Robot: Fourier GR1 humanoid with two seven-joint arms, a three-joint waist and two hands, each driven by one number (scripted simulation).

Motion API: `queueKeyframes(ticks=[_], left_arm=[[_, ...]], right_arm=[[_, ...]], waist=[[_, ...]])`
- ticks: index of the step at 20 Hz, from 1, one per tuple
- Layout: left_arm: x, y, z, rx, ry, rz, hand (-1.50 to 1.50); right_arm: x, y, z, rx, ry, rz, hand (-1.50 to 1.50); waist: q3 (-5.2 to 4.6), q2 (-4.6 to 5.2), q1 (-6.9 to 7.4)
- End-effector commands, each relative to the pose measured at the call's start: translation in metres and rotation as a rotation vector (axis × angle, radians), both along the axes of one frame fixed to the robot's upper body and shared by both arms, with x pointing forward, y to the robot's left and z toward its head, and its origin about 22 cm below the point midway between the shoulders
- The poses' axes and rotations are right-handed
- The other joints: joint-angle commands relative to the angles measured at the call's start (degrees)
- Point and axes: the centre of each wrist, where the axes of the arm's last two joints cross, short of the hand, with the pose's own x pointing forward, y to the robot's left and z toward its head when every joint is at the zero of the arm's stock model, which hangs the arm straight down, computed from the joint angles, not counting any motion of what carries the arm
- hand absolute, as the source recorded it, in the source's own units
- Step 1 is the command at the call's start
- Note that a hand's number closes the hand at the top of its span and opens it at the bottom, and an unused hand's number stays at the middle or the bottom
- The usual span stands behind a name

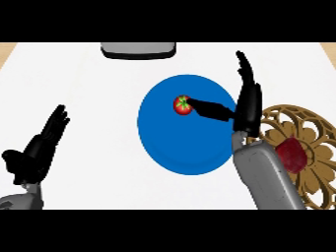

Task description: Pick the tomato from the placemat and place it in the plate

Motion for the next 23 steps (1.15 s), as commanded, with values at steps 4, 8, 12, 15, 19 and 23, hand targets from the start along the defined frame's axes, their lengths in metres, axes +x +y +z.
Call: queueKeyframes(ticks=[4,8,12,15,19,23], left_arm=[[-0.009,0.005,-0.007,-0.001,0.016,0.01,0.0],[-0.009,-0.009,-0.002,0.006,0.006,0.005,0.0],[0.001,-0.016,0.011,0.001,0.005,0.009,0.0],[-0.009,-0.003,-0.011,-0.002,0.011,0.013,0.0],[0.008,-0.01,-0.001,-0.017,-0.002,0.003,0.0],[-0.017,-0.017,0.009,-0.018,0.01,0.0,0.0]], right_arm=[[-0.042,-0.098,-0.013,0.117,-0.074,0.005,-1.5],[-0.077,-0.15,-0.027,0.084,-0.097,0.092,-1.5],[-0.079,-0.184,-0.055,0.069,-0.107,0.117,-1.5],[-0.096,-0.211,-0.067,0.054,-0.066,0.147,-1.5],[-0.097,-0.238,-0.077,0.018,-0.062,0.133,-1.5],[-0.088,-0.234,-0.098,0.009,-0.095,0.104,-1.5]], waist=[[-0.03,-0.13,-0.34],[-0.02,-0.21,-0.54],[-0.02,-0.09,-0.01],[-0.05,-0.05,-0.03],[-0.05,-0.04,-0.01],[-0.03,-0.09,0.39]])
